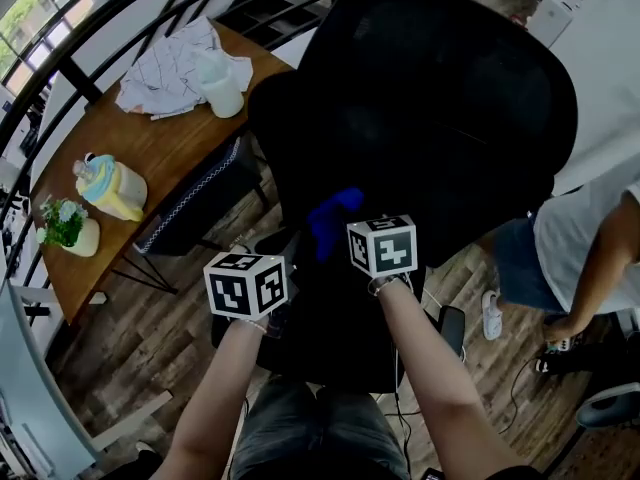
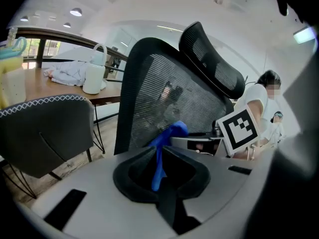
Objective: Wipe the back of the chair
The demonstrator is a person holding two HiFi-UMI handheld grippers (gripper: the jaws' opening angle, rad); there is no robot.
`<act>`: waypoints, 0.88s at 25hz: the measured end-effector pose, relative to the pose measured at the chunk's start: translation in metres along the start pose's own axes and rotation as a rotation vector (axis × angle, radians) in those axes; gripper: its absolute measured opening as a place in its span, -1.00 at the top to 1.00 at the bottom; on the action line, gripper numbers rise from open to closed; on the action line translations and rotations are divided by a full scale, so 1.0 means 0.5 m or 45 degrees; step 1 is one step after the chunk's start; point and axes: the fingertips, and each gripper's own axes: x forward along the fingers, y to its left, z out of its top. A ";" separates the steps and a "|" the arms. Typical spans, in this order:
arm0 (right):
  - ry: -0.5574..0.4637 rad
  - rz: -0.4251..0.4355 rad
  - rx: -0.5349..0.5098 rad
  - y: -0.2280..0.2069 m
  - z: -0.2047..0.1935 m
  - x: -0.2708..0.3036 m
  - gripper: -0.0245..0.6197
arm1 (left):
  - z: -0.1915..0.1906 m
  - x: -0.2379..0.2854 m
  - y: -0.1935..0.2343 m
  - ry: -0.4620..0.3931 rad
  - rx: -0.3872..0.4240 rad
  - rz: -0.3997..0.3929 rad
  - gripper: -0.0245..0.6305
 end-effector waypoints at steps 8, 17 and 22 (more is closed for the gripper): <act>-0.045 -0.125 0.077 -0.096 -0.035 -0.080 0.55 | -0.017 0.048 -0.084 0.074 0.080 -0.093 0.79; -0.069 -0.254 0.164 -0.218 -0.089 -0.170 0.55 | -0.024 0.106 -0.182 0.140 0.178 -0.189 0.79; -0.079 -0.339 0.229 -0.284 -0.121 -0.224 0.55 | -0.039 0.138 -0.242 0.184 0.230 -0.249 0.79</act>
